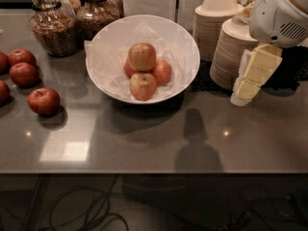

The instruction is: Pick apple from white bowl

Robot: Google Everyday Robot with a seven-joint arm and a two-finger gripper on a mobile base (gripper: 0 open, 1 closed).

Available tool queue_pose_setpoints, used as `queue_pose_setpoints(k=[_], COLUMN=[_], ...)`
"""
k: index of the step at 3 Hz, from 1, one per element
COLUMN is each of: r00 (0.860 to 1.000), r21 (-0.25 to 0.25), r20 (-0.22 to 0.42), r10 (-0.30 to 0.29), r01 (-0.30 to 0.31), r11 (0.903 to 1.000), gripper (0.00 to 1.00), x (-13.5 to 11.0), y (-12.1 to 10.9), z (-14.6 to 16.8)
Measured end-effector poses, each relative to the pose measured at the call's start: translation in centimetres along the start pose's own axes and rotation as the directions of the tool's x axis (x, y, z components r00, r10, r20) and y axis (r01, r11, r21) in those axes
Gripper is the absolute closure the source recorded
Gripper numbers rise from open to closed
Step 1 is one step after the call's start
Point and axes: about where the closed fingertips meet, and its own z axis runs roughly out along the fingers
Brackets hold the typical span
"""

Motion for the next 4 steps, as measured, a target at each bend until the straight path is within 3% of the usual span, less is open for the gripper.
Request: queue_pose_setpoints(k=[1,2,3,4], r00=[0.994,0.958,0.896,0.844], r21=[0.005,-0.049,-0.089,-0.115], r20=[0.106,0.288,0.444,0.536], r10=[0.015,-0.017,0.008,0.035], r01=[-0.016,0.033,0.036,0.032], r11=[0.9999,0.9983,0.9954,0.9928], gripper=[0.00,0.00,0.00,0.00], x=[-2.7,-8.9,-12.5,-14.4], y=[-0.9,-1.9,-3.1,-4.1], z=[2.1,5.1,7.0,8.7])
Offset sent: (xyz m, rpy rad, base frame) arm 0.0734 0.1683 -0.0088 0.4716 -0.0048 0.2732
